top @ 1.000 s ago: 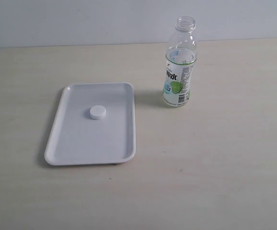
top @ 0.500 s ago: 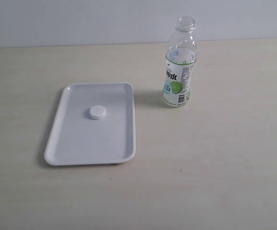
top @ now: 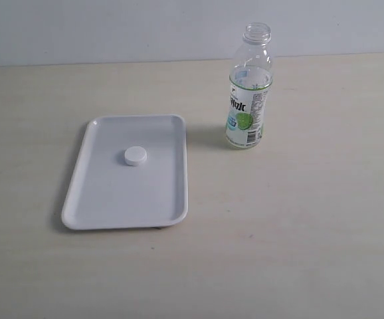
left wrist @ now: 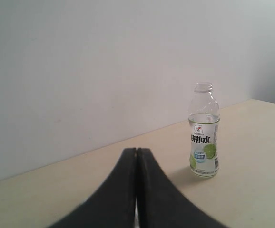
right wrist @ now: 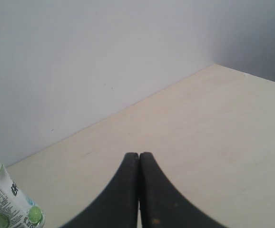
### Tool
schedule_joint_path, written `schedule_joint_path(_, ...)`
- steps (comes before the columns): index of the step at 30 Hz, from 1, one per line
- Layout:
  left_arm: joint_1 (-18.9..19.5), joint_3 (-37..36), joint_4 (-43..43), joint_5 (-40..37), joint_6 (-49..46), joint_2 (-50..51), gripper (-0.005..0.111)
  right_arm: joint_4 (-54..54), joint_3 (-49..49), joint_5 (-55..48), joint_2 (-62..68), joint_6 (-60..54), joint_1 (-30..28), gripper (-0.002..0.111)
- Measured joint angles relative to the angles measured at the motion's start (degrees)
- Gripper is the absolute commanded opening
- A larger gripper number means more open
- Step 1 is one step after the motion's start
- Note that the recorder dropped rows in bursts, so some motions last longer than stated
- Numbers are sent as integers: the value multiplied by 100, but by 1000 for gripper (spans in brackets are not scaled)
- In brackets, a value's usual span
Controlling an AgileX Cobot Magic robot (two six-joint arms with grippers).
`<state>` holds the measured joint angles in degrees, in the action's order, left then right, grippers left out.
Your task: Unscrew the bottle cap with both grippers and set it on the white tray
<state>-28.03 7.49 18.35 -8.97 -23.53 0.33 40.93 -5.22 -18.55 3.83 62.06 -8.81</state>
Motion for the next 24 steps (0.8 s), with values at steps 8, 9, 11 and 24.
schedule_joint_path(8, 0, 0, 0, 0, 0, 0, 0, 0, 0, 0, 0, 0, 0, 0)
schedule_joint_path(9, 0, 0, 0, 0, 0, 0, 0, 0, 0, 0, 0, 0, 0, 0)
schedule_joint_path(11, 0, 0, 15, 0, 0, 0, 0, 0, 0, 0, 0, 0, 0, 0)
schedule_joint_path(24, 1046, 0, 600, -253, 1234, 0, 0, 0, 0, 0, 0, 0, 0, 0)
